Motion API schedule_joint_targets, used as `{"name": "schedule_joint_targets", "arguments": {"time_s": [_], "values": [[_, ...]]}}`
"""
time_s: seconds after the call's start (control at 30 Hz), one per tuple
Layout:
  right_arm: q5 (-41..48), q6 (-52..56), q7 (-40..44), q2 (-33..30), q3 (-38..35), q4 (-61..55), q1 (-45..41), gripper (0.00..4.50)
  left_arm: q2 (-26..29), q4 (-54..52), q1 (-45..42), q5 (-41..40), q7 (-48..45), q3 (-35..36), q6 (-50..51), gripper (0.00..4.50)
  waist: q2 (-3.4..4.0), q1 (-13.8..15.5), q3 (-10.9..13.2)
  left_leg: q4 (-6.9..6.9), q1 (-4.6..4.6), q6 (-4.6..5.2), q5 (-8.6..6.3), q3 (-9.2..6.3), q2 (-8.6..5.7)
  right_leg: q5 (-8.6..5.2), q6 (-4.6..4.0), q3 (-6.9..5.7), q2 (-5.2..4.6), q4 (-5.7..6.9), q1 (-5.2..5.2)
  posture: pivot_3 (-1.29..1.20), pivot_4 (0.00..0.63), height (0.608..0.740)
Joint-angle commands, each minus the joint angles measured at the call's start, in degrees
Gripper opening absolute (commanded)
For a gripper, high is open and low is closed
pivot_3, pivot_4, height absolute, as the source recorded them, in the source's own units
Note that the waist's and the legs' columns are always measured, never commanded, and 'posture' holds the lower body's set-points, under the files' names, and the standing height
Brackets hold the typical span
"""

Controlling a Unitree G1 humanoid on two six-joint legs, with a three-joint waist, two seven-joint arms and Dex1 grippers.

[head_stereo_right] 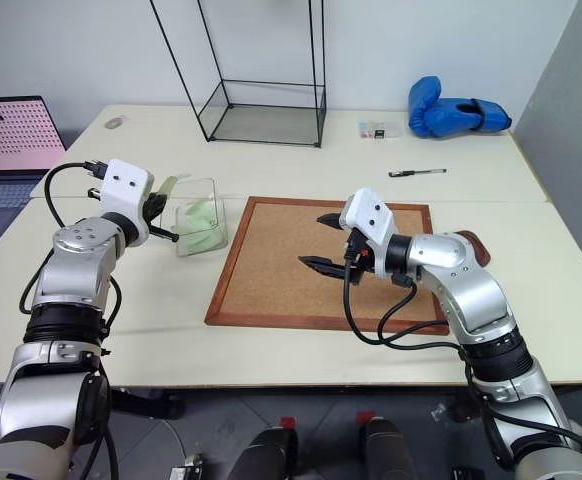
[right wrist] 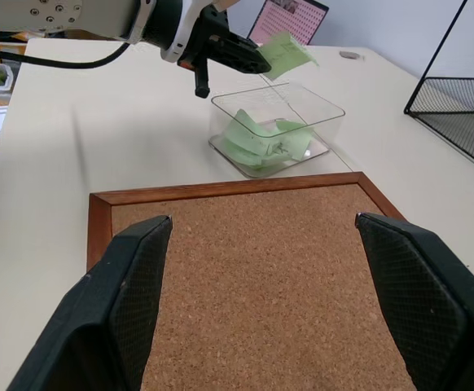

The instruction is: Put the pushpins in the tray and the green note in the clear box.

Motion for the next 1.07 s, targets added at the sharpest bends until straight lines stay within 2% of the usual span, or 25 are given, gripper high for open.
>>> {"name": "schedule_joint_targets", "arguments": {"time_s": [0.03, 0.33, 0.47, 0.6, 0.73, 0.9, 1.07], "values": [[0.32, -0.09, -0.05, 0.05, -0.83, -2.07, -1.17, 3.91, -0.37, -0.35, -1.85, -1.10, 0.47, 1.09, -0.59, 0.73, 0.00, -0.03, 0.00, 0.00, 0.00, 0.00, 0.00, 0.00, 0.01, 0.00, 0.00, 0.00, 0.00, 0.00, -0.01, 0.00, 0.150, 0.740], [-0.26, -0.22, 0.30, -0.46, -0.72, -1.30, -1.70, 3.91, -0.37, -2.73, -2.03, -3.34, -0.03, 1.87, 2.02, 2.45, 0.00, -0.08, 0.00, 0.00, 0.00, 0.00, 0.00, 0.00, 0.01, 0.00, 0.00, 0.00, 0.00, 0.03, -0.01, 0.00, 0.150, 0.740], [0.22, -0.09, 0.01, -0.66, -1.75, -1.44, -1.55, 3.91, -0.75, -7.43, -2.16, -4.71, -0.14, 2.57, 2.40, 3.14, -0.01, -0.07, 0.01, 0.00, 0.00, 0.00, 0.00, 0.00, 0.00, 0.00, 0.00, 0.01, 0.00, 0.02, -0.01, 0.00, 0.150, 0.740], [1.95, 0.39, -1.29, -0.82, -4.92, -2.20, -0.16, 3.91, -1.21, -14.58, -1.03, -8.22, -4.07, 2.48, 2.99, 3.14, -0.02, -0.05, 0.01, 0.00, -0.02, 0.00, 0.00, 0.00, 0.00, 0.00, 0.00, 0.01, -0.01, 0.01, -0.02, 0.00, 0.150, 0.740], [2.55, -1.23, -3.31, -2.20, -10.68, -2.31, 5.21, 3.91, -1.22, -28.55, 6.97, -10.09, -10.11, -1.80, 3.44, 3.14, -0.02, -0.05, -0.01, 0.00, -0.04, -0.01, 0.00, 0.02, -0.02, 0.00, -0.01, 0.04, -0.05, -0.01, -0.02, 0.00, 0.150, 0.740], [2.60, -2.74, -5.15, -3.04, -13.70, -4.58, 13.82, 3.91, -3.48, -36.43, 14.64, -17.41, -16.52, -2.32, 7.01, 3.14, -0.03, 0.04, 0.00, -0.02, 0.01, -0.01, -0.01, 0.11, -0.02, 0.00, -0.02, 0.10, -0.09, -0.03, 0.02, 0.00, 0.150, 0.740], [0.93, -6.99, -7.54, -1.97, -14.20, -4.97, 21.69, 3.91, -5.18, -39.82, 19.93, -19.86, -18.83, -3.82, 8.17, 3.14, -0.03, -0.07, 0.00, -0.02, 0.11, -0.01, -0.01, 0.13, 0.04, -0.02, -0.05, 0.12, 0.00, 0.05, 0.06, 0.00, 0.150, 0.740]]}}
